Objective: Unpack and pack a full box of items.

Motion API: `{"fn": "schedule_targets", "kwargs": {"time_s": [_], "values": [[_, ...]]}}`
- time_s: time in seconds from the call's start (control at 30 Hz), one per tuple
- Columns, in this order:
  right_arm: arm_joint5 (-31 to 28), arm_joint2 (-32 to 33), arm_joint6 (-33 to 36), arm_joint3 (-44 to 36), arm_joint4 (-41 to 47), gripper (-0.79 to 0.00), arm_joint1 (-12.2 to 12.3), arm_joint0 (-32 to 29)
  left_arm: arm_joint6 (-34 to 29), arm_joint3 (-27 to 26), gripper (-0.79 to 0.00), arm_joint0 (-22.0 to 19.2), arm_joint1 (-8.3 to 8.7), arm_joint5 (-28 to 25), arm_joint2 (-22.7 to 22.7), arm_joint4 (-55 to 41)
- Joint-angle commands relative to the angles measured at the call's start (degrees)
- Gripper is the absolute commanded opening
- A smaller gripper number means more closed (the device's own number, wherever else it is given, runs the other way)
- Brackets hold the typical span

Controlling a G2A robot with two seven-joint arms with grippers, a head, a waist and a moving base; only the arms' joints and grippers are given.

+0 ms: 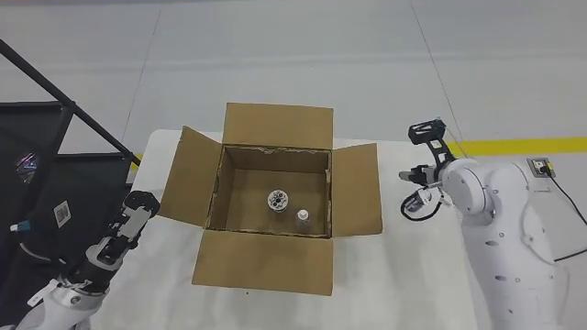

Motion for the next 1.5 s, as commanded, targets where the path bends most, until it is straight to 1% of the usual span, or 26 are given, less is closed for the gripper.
{"fn": "schedule_targets", "kwargs": {"time_s": [0.0, 0.03, 0.1, 0.13, 0.2, 0.3, 0.43, 0.53, 0.6, 0.7, 0.8, 0.93, 1.03, 1.07, 1.17, 1.23, 1.33, 1.43, 1.47], "values": [[-1.5, -1.82, -0.52, -9.65, 0.18, 0.0, -0.02, -2.44, 0.0, 0.0, 0.0, 0.0, 0.0, 0.0, 0.0, 0.0], [-2.64, -3.59, -0.56, -12.42, -0.73, 0.0, -0.05, -3.03, 0.0, 0.0, 0.0, 0.0, 0.0, 0.0, 0.0, 0.0], [-8.45, -7.61, -2.27, -15.52, 4.17, 0.0, -0.28, -3.41, 0.0, 0.0, 0.0, 0.0, 0.0, 0.0, 0.0, 0.0], [-10.03, -9.18, -1.57, -15.28, 5.0, 0.0, -0.34, -2.97, 0.0, 0.0, 0.0, 0.0, 0.0, 0.0, 0.0, 0.0], [-13.49, -14.48, -0.21, -13.78, 7.74, 0.0, -0.81, -1.11, 0.0, 0.0, 0.0, 0.0, 0.0, 0.0, 0.0, 0.0], [-15.55, -21.93, 0.74, -8.36, 11.12, 0.0, -1.93, 3.27, 0.0, 0.0, 0.0, 0.0, 0.0, 0.0, 0.0, 0.0], [-15.19, -30.66, 0.01, 1.18, 14.21, 0.0, -4.0, 9.6, 0.0, 0.0, 0.0, 0.0, 0.0, 0.0, 0.0, 0.0], [-14.29, -35.24, -1.02, 8.29, 16.41, 0.0, -5.65, 13.86, 0.0, 0.0, 0.0, 0.0, 0.0, 0.0, 0.0, 0.0], [-13.84, -37.34, -2.05, 12.34, 18.11, 0.0, -6.64, 16.06, 0.0, 0.0, 0.0, 0.0, 0.0, 0.0, 0.0, 0.0], [-11.81, -40.6, -2.18, 17.63, 17.87, 0.0, -8.05, 18.72, 0.0, 0.0, 0.0, 0.0, 0.0, 0.0, 0.0, 0.0], [-9.83, -43.3, -2.12, 21.68, 17.46, 0.0, -9.36, 20.5, 0.0, 0.0, 0.0, 0.0, 0.0, 0.0, 0.0, 0.0], [-8.74, -45.6, -2.47, 25.52, 17.8, 0.0, -10.74, 21.85, 0.0, 0.0, 0.0, 0.0, 0.0, 0.0, 0.0, 0.0], [-7.25, -46.96, -1.53, 27.98, 17.19, -0.049, -11.58, 22.46, 0.0, 0.0, 0.0, 0.0, 0.0, 0.0, 0.0, 0.0], [-7.21, -47.32, -1.31, 28.64, 17.54, -0.092, -11.85, 22.52, 0.0, 0.0, 0.0, 0.0, 0.0, 0.0, 0.0, 0.0], [-7.0, -47.92, -1.39, 30.63, 18.1, -0.08, -12.53, 22.87, 0.0, 0.0, 0.0, 0.0, 0.0, 0.0, 0.0, 0.0], [-6.83, -48.21, -1.62, 32.13, 18.1, -0.105, -12.9, 23.03, 0.0, 0.0, 0.0, 0.0, 0.0, 0.0, 0.0, 0.0], [-6.59, -48.74, -2.17, 34.15, 18.06, -0.163, -13.48, 23.11, 0.0, 0.0, 0.0, 0.0, 0.0, 0.0, 0.0, 0.0], [-6.86, -49.17, -2.41, 36.12, 18.34, -0.28, -14.05, 23.31, 0.0, 0.0, 0.0, 0.0, 0.0, 0.0, 0.0, 0.0], [-7.0, -49.26, -2.49, 36.64, 18.5, -0.397, -14.24, 23.43, 0.0, 0.0, 0.0, 0.0, 0.0, 0.0, 0.0, 0.0]]}}
